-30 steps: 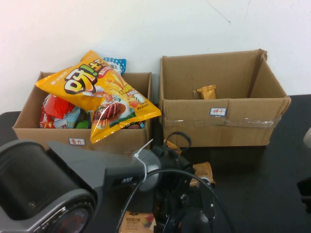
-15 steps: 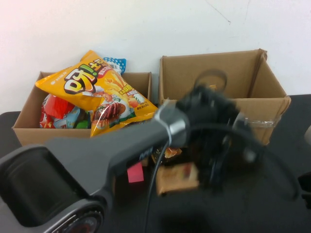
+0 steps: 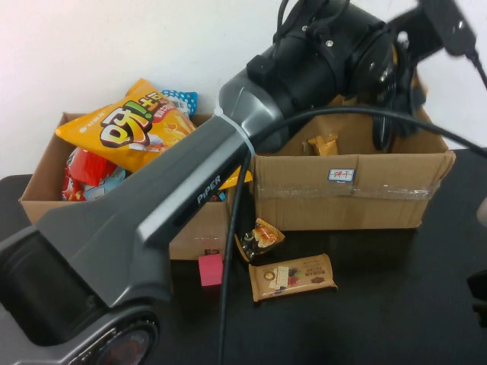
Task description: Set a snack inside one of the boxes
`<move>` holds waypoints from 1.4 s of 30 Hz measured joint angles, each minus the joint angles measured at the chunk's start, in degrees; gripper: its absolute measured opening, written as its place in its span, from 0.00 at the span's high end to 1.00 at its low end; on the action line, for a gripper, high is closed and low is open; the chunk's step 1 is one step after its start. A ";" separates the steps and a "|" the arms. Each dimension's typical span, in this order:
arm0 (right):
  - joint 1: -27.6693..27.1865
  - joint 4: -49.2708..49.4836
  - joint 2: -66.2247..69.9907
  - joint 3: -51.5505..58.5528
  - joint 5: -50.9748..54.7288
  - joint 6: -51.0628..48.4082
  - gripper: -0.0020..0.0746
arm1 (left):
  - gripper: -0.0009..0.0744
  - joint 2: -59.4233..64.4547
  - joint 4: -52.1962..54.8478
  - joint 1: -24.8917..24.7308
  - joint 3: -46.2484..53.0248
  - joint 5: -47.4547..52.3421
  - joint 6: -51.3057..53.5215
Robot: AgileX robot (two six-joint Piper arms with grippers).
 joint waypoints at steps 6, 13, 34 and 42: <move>0.00 0.00 0.00 0.00 0.00 0.00 0.97 | 0.41 2.98 3.67 2.85 -0.27 -14.71 -0.08; 0.00 0.00 0.00 0.00 0.00 0.00 0.97 | 0.14 8.17 4.29 6.28 -0.27 -20.66 -7.76; 0.00 -0.47 -2.90 0.00 3.10 -4.85 0.97 | 0.98 -29.67 12.92 7.38 2.86 18.76 -15.29; 0.00 -0.47 -11.44 0.00 3.10 -8.36 0.97 | 0.99 -56.20 23.00 7.49 24.39 17.56 -22.51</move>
